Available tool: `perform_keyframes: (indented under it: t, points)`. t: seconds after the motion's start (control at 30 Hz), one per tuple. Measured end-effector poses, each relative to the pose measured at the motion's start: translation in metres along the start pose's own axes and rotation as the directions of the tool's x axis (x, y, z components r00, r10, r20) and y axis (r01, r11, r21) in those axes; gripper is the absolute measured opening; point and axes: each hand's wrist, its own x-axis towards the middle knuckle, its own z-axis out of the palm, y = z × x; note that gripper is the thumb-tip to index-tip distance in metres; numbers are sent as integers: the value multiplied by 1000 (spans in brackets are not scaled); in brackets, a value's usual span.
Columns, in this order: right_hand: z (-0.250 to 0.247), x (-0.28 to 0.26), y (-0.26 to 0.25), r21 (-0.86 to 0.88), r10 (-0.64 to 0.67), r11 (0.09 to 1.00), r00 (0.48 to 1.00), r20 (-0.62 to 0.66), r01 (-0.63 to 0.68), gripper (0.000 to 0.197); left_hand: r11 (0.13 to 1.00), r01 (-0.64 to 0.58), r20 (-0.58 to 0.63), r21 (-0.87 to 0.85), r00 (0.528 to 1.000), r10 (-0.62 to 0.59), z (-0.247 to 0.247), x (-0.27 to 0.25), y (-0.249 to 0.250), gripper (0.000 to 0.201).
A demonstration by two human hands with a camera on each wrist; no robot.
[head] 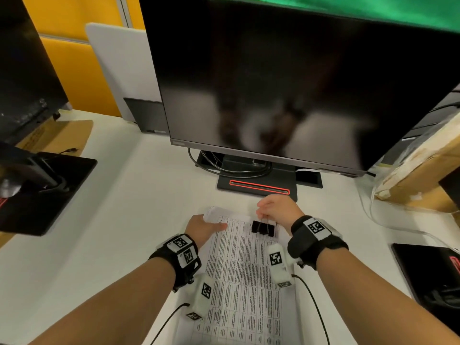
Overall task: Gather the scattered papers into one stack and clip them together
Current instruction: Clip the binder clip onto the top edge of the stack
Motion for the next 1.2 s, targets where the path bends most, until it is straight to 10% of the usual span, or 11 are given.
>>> perform_keyframes:
  t: [0.23,0.83,1.0,1.2]
  points:
    - [-3,-15,-7,-421,28,907,999,-17,-32,33,999,-3,5,-36,1000,3,0,4,4,12]
    - [-1,-18,10,362,201,900,968,154,-244,17,997,-37,-3,-62,999,37,-2,6,1,11]
    - [-6,-16,10,-37,201,980,963,182,-198,17,995,-57,5,-77,998,57,-1,4,2,9]
    - [-16,-7,0,-486,70,873,975,210,42,22,993,-57,14,-104,998,59,-2,3,0,9]
